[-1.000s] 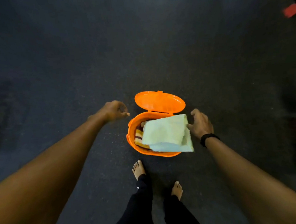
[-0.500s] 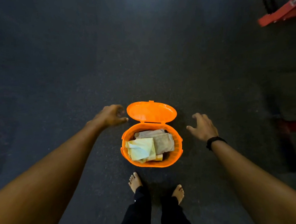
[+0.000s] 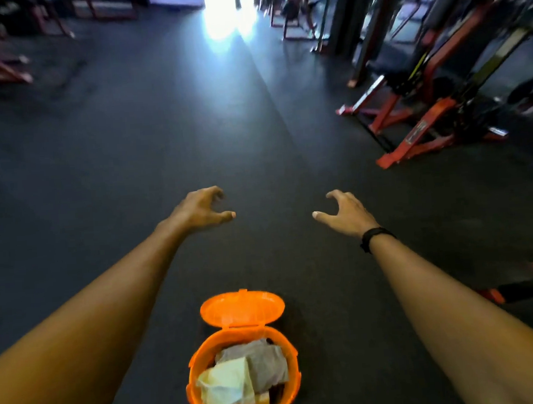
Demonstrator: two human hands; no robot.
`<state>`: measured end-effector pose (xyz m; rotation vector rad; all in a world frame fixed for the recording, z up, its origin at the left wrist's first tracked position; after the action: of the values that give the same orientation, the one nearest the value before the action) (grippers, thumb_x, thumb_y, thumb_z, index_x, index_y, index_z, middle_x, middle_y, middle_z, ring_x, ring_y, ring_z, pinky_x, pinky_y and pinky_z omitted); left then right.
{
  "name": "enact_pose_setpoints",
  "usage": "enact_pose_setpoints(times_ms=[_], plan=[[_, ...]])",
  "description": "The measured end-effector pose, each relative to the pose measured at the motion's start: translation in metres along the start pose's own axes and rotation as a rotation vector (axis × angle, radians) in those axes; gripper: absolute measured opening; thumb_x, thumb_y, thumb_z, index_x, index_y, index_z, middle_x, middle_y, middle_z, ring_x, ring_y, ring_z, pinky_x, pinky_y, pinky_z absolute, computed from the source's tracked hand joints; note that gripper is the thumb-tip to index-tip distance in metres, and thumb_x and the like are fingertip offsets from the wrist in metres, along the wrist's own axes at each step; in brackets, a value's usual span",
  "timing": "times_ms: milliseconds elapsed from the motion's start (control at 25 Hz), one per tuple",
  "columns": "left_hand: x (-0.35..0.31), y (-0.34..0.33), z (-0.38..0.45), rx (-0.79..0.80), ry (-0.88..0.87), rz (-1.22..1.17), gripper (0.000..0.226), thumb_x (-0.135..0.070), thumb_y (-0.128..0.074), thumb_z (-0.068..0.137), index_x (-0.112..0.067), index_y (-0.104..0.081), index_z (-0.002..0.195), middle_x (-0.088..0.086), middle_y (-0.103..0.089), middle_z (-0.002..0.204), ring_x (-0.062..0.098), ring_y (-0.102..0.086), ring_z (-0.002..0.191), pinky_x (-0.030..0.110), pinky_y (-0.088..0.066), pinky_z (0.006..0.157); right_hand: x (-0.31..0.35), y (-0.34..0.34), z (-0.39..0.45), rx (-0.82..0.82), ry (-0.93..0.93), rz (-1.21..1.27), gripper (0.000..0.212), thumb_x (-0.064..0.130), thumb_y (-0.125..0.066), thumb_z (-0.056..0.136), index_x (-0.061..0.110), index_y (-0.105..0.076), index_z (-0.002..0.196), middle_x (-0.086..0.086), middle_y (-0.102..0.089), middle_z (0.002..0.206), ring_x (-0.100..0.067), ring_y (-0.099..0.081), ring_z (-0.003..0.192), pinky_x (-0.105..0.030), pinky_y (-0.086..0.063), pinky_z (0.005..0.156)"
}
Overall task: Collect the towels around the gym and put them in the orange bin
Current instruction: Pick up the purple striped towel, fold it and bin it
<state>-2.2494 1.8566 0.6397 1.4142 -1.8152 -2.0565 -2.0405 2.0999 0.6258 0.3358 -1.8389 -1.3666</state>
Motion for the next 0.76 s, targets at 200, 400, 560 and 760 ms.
enact_pose_setpoints(times_ms=[200,400,560,760], plan=[[-0.104,0.042,0.004,-0.12,-0.137,-0.034,0.054,-0.039,-0.073,0.081,-0.015,-0.055,0.126,0.009,-0.059,0.124,0.025,-0.057,0.111,0.041,-0.048,0.096,-0.016,0.122,-0.009,-0.137,0.033,0.113,0.066,0.051,-0.068,0.079,0.017,-0.048,0.132,-0.009,-0.044,0.139,-0.027,-0.046,0.127,-0.043,-0.041,0.103],[-0.196,0.062,-0.001,-0.214,-0.255,-0.049,0.056,-0.037,-0.072,0.082,-0.012,-0.053,0.128,0.013,-0.057,0.125,0.026,-0.056,0.112,0.038,-0.048,0.094,-0.052,0.218,-0.039,-0.277,0.05,0.17,0.069,0.049,-0.071,0.078,0.013,-0.048,0.133,-0.01,-0.047,0.14,-0.026,-0.047,0.126,-0.037,-0.04,0.104],[-0.255,0.049,0.005,-0.225,-0.302,-0.052,0.06,-0.041,-0.073,0.08,-0.014,-0.052,0.13,0.012,-0.056,0.129,0.027,-0.055,0.116,0.038,-0.047,0.095,-0.09,0.268,-0.074,-0.354,0.01,0.186,0.069,0.049,-0.071,0.078,0.012,-0.049,0.132,-0.01,-0.05,0.136,-0.024,-0.05,0.121,-0.034,-0.042,0.098],[-0.353,-0.004,0.012,-0.155,-0.451,-0.05,0.063,-0.047,-0.074,0.077,-0.017,-0.054,0.128,0.008,-0.057,0.128,0.025,-0.056,0.114,0.036,-0.046,0.094,-0.169,0.312,-0.143,-0.458,-0.145,0.182,0.072,0.05,-0.069,0.08,0.013,-0.045,0.136,-0.011,-0.043,0.142,-0.025,-0.045,0.128,-0.038,-0.04,0.103]])
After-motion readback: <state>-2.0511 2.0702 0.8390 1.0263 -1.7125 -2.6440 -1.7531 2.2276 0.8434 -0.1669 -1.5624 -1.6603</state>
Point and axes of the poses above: each hand's wrist, its own z-axis towards the middle knuckle, its own y-axis out of the back of the hand, x = y × z, the point moved 3 cm from there along z, towards the middle knuckle
